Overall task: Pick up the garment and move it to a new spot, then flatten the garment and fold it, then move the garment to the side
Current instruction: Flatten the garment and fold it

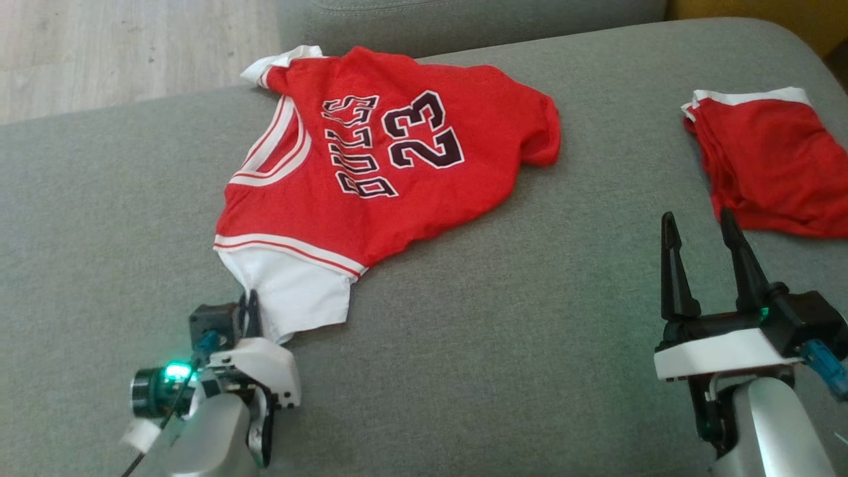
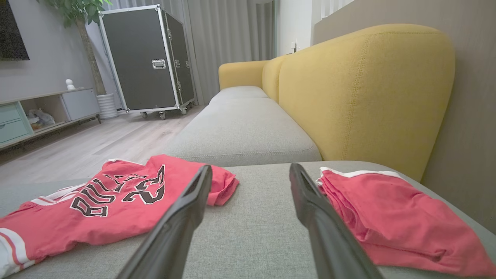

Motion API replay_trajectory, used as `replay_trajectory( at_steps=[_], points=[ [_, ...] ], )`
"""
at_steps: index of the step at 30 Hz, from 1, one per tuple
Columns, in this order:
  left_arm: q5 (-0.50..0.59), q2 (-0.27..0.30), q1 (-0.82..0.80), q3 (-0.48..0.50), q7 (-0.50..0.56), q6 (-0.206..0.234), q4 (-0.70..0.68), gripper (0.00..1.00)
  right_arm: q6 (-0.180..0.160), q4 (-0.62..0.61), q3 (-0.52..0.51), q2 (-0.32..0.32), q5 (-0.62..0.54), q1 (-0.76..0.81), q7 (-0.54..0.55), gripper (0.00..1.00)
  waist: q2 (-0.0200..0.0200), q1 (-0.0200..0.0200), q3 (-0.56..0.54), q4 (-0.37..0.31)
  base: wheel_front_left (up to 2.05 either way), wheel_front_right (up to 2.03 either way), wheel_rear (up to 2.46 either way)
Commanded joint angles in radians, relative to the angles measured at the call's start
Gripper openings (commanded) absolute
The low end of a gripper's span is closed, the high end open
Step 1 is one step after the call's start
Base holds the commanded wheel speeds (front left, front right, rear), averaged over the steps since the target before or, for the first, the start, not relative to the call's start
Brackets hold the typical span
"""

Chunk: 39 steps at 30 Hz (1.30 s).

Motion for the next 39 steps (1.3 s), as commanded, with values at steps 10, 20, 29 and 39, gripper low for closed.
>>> replay_trajectory(
  at_steps=[10, 20, 29, 39],
  points=[
    [-0.038, 0.075, 0.016, 0.122, -0.137, 0.057, -0.117, 0.0, 0.003, -0.009, 0.027, -0.001, -0.002, -0.023, -0.006, 1.0, 0.0, -0.0001, -0.051, 0.067, 0.0, 0.0, 0.0],
    [-0.007, 0.075, 0.098, 0.111, -0.139, 0.041, -0.238, 1.0, 0.003, 0.012, 0.041, 0.0, -0.004, -0.01, -0.006, 1.0, 0.0, -0.0001, -0.085, 0.122, 0.0, 0.0, 0.0],
    [0.03, 0.037, 0.166, 0.099, -0.139, -0.065, -0.566, 1.0, 0.003, -0.008, 0.045, 0.0, 0.0, -0.011, -0.006, 1.0, 0.0, -0.0001, -0.11, 0.15, 0.0, 0.0, 0.0],
    [0.062, -0.001, 0.283, 0.082, -0.139, -0.116, -0.713, 1.0, 0.003, 0.029, 0.076, 0.0, 0.012, -0.008, -0.006, 1.0, 0.0, -0.0001, -0.11, 0.167, 0.0, 0.0, 0.0]
  ],
)
